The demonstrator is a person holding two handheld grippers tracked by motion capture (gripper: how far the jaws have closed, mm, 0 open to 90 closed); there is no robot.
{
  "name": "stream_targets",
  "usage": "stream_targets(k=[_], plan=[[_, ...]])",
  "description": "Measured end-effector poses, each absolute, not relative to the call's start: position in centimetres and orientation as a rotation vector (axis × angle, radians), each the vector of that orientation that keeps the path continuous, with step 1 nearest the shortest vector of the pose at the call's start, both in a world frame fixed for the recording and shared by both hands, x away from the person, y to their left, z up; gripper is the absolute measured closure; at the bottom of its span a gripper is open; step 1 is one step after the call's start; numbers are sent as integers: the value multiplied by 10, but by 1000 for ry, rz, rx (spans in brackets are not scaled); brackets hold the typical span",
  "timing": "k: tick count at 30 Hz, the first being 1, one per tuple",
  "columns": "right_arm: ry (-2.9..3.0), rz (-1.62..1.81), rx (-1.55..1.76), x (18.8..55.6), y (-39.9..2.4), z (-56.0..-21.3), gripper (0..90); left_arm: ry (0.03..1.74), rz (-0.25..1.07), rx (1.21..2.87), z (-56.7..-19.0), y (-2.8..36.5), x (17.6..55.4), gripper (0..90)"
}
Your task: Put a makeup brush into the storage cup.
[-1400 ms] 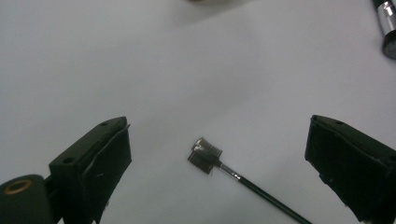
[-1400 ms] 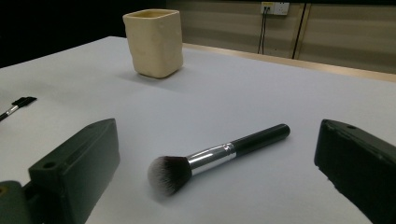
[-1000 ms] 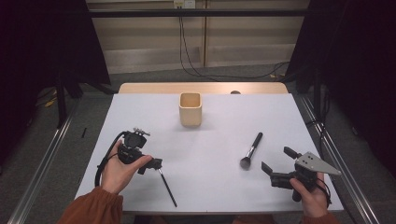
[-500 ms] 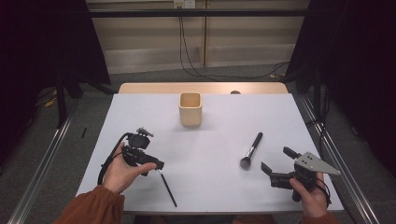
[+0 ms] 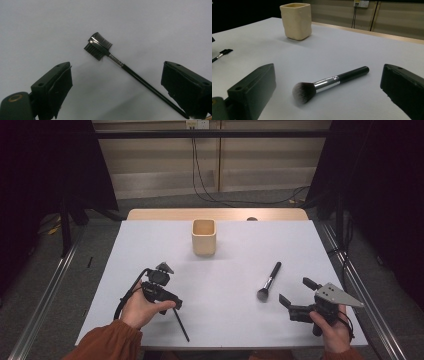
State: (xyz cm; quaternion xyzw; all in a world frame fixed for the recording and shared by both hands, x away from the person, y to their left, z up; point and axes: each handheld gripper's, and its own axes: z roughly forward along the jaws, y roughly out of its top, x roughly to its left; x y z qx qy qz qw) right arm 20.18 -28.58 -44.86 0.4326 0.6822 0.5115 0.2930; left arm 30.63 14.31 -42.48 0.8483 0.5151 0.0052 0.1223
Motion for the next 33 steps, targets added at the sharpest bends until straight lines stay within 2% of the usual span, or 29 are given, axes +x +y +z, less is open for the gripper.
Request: stream_targets(k=[7,16,28,33], plan=[[1820,1362,1154,202,-286,-449,0,1577,-46,2497,-433,141,309,165],[1820,1365,1156,202,-285,-449,0,1619,-80,2511,-442,134,312,167],[1825,1368,1156,202,-285,-449,0,1573,-60,2545,-447,134,312,193],[1828,1369,1156,202,-285,-449,0,1625,-26,2580,-448,125,314,198]])
